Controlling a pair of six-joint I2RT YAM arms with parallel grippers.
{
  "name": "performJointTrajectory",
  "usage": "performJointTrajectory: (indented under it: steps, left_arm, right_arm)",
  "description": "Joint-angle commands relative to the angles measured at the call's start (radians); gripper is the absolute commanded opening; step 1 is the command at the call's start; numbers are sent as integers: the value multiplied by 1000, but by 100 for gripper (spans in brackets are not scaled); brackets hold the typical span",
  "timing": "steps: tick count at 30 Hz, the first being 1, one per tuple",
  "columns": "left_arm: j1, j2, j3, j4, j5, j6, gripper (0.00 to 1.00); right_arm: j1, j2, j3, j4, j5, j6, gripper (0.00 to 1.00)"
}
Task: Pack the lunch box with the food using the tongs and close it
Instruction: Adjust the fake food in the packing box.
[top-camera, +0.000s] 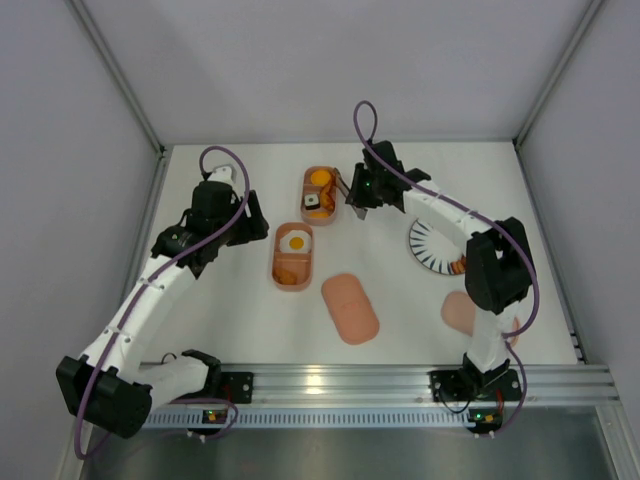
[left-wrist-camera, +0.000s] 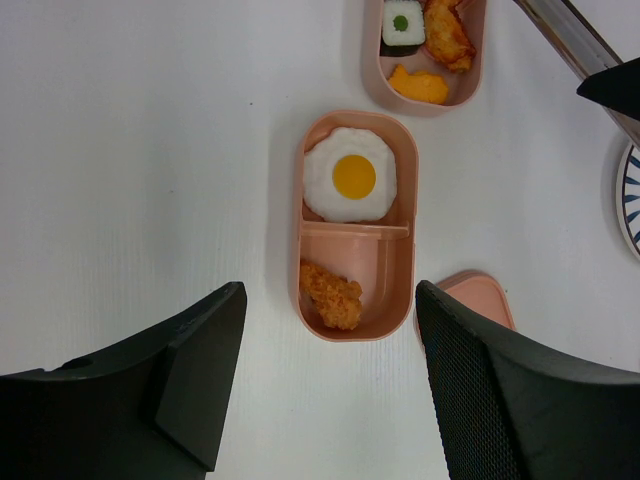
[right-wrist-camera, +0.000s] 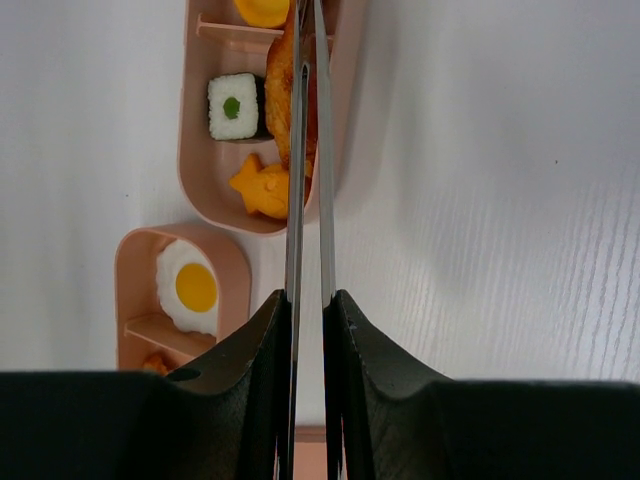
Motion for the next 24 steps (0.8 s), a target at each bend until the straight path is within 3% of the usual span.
performJointTrajectory:
  steps: [1,24]
  left_arm:
    - [5,-26,43,3,-8,2,74]
    - [5,-21,46,3,-3,4,74]
  right_arm:
    - [18,-26,-7,83,-39,-8,11]
    - [65,-85,-29,122,-59,-11,11]
